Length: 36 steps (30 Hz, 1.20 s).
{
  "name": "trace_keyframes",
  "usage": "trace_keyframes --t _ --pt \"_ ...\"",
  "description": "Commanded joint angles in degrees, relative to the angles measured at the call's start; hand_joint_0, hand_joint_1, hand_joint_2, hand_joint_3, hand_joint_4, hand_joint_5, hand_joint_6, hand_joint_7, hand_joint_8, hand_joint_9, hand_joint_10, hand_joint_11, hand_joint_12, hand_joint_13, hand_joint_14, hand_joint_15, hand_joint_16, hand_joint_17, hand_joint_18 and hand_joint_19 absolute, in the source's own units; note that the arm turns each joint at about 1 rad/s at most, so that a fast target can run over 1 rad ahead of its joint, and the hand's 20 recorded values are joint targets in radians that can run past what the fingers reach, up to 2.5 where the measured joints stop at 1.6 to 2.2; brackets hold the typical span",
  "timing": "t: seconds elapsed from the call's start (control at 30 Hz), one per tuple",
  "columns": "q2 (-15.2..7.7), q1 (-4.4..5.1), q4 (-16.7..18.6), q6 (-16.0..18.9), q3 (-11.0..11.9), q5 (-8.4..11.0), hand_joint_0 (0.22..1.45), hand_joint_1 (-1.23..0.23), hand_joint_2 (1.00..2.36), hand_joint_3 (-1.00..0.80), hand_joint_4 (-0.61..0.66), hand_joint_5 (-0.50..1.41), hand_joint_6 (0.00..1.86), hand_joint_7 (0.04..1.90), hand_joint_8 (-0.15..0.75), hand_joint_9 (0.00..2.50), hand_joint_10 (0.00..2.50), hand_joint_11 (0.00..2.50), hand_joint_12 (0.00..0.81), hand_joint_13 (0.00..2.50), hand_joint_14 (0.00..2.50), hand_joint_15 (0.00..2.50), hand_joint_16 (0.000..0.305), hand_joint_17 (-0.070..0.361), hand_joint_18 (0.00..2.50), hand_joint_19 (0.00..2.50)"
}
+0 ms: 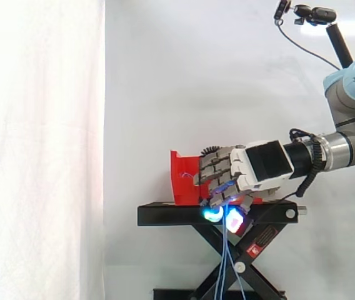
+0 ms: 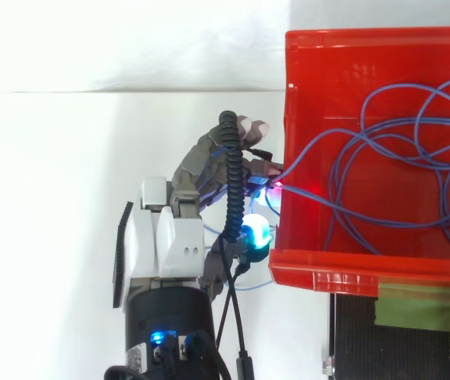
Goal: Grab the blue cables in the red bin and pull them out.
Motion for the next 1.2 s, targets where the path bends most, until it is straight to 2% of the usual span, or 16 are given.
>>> trace_keyframes --t 0.0,0.43,0.77,1.17 --pt "0.02 -0.05 -0.13 0.00 0.00 0.00 0.80 -0.75 1.00 -1.00 0.12 0.92 0.01 0.71 0.244 0.99 0.03 0.70 0.328 0.65 0.01 0.31 0.044 0.099 0.54 0.42" --pt "0.02 -0.05 -0.57 0.00 0.17 -0.09 0.80 -0.77 1.00 -1.00 0.12 0.91 0.01 0.69 0.244 0.98 0.02 0.70 0.330 0.65 0.01 0.31 0.044 0.100 0.54 0.42" --pt "0.11 0.03 -3.03 0.00 1.05 -0.53 0.80 -0.77 1.00 -1.00 0.12 0.91 0.01 0.69 0.243 0.98 0.02 0.71 0.329 0.65 0.01 0.32 0.044 0.100 0.54 0.42" --pt "0.02 0.03 -3.20 0.00 1.58 -0.53 0.80 -0.78 1.00 -1.00 0.12 0.92 0.01 0.69 0.242 0.99 0.03 0.70 0.329 0.65 0.01 0.31 0.044 0.099 0.54 0.42"
